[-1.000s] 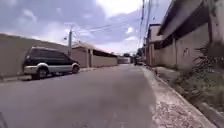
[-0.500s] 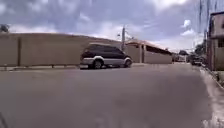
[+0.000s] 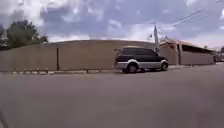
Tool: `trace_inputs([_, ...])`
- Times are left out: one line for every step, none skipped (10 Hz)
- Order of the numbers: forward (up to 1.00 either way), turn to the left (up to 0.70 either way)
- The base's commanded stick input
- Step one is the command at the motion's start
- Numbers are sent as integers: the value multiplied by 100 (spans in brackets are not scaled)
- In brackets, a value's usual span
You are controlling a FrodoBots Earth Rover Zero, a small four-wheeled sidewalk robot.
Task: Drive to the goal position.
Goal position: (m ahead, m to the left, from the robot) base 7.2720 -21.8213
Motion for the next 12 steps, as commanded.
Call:
trace_inputs([100,-39])
trace_inputs([100,-39])
trace_inputs([100,-39])
trace_inputs([100,-39])
trace_inputs([100,-39])
trace_inputs([100,-39])
trace_inputs([100,-39])
trace_inputs([100,-39])
trace_inputs([100,1])
trace_inputs([100,1])
trace_inputs([100,1])
trace_inputs([100,1])
